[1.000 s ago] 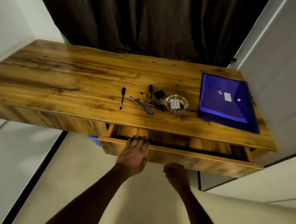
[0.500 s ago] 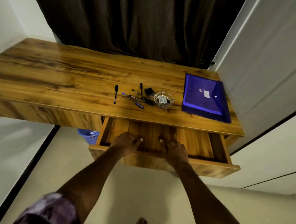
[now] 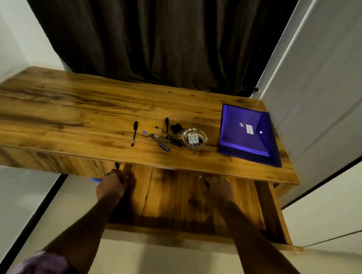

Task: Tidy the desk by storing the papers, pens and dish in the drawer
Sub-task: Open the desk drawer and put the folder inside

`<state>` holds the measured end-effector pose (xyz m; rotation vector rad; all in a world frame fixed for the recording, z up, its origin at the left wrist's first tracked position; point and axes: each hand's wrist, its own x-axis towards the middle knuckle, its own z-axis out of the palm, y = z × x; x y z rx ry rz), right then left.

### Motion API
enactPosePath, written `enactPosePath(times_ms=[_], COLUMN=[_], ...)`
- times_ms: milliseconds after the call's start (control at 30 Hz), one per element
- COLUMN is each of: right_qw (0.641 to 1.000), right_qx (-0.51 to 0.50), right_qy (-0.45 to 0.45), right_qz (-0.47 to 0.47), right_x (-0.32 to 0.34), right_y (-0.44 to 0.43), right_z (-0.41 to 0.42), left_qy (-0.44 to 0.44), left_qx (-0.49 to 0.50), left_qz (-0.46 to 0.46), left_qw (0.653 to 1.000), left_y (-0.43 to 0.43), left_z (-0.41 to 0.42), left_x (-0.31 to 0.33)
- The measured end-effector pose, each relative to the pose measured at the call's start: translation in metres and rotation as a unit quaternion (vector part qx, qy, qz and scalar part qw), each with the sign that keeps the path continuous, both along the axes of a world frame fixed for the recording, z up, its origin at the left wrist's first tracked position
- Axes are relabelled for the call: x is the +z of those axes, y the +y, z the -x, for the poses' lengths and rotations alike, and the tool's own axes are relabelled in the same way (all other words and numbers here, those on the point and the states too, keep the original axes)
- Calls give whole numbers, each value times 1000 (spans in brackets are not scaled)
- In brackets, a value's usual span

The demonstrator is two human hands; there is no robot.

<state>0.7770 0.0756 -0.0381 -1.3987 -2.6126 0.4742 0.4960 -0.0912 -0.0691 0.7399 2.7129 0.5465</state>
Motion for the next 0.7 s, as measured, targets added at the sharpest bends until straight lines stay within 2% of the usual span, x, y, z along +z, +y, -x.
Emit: enactPosePath(times_ms=[167,233,333,400,500,633,700], right_qw=[995,993,978,964,951,929,924], right_qx=[-53,-85,-158,-215,-283,-362,-378], right_qy=[47,41,73,61,10,23,47], right_qz=[-66,-73,-118,-143,-120,-75,-27], right_x=[12,18,17,17,20,20,19], right_y=[41,60,89,112,145,181,198], right_z=[-11,-20,-35,-45,-64,-92,-104], left_qy=[16,29,109,156,147,40,-42], left_qx=[-26,-39,-37,-45,-129,-266,-286], left_qz=[61,113,154,116,32,-112,-147], left_qw=[998,992,981,980,980,957,946], left_y=[4,8,21,37,74,143,176], left_z=[18,19,8,-8,-41,-104,-139], left_x=[2,12,29,40,53,60,58])
